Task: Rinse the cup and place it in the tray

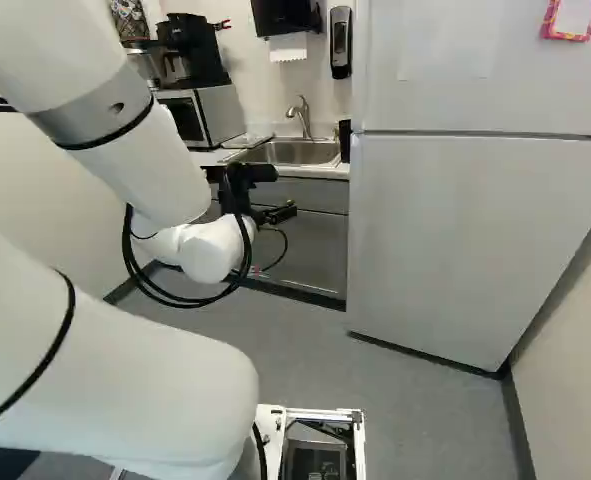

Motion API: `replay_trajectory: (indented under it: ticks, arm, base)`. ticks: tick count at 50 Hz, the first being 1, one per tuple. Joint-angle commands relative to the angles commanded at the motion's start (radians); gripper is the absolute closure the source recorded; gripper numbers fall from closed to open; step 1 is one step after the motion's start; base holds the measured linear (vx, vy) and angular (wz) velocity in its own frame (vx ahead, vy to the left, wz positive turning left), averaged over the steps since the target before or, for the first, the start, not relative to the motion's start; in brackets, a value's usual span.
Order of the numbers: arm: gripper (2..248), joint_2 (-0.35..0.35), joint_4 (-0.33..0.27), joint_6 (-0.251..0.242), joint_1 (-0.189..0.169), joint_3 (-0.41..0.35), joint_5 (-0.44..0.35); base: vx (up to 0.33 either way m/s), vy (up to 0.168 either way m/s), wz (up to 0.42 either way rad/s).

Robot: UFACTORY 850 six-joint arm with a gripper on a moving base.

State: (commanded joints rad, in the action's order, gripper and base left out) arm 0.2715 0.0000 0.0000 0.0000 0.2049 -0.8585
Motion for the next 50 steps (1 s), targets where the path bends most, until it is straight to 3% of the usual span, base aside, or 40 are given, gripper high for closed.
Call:
replay_trajectory:
  ticks: [50]
  arm:
    - [3, 0.04, 0.0, 0.0, 0.004, 0.086, 0.091]
  base:
    - [0.0, 0.0, 0.0]
